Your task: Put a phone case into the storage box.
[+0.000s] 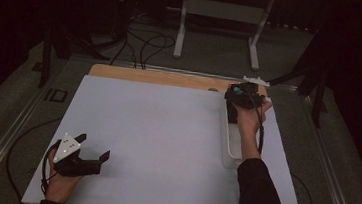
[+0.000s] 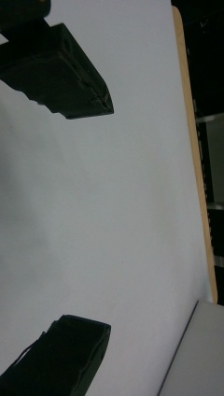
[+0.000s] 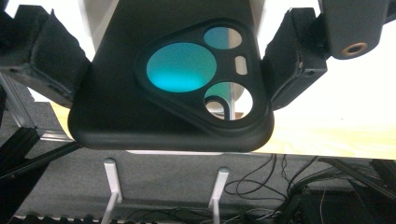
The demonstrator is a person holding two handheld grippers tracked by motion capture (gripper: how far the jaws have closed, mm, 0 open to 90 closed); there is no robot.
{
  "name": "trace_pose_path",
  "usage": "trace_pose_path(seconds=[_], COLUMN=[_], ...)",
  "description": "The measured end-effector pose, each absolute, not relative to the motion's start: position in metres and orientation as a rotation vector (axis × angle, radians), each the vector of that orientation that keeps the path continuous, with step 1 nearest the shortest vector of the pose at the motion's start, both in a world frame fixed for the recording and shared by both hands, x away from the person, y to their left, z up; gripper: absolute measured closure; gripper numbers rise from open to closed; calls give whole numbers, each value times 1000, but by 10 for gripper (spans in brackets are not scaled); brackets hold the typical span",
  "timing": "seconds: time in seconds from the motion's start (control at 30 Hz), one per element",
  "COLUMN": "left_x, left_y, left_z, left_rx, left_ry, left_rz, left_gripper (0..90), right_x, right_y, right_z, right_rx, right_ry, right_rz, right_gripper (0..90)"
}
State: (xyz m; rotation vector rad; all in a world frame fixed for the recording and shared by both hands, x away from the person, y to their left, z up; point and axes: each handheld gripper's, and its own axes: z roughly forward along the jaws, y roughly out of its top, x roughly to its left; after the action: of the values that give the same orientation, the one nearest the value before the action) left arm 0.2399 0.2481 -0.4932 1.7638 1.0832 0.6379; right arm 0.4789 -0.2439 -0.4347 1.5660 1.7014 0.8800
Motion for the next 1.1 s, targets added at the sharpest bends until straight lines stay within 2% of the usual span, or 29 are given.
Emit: trace_pose_path(seconds=[0.4, 1.1], left_x=[240, 240], left_y=[248, 247], left_z=[-493, -494], left_rx=[1766, 1772], left_ry=[1082, 1081], left_rz=[633, 633], left_gripper=[2, 2], right_x=[482, 474], right_y=[-245, -246], right_z=[-438, -432], right_rx=[1596, 1557], right_ry=[1717, 1720], right_rz=[887, 967], right_gripper=[80, 79])
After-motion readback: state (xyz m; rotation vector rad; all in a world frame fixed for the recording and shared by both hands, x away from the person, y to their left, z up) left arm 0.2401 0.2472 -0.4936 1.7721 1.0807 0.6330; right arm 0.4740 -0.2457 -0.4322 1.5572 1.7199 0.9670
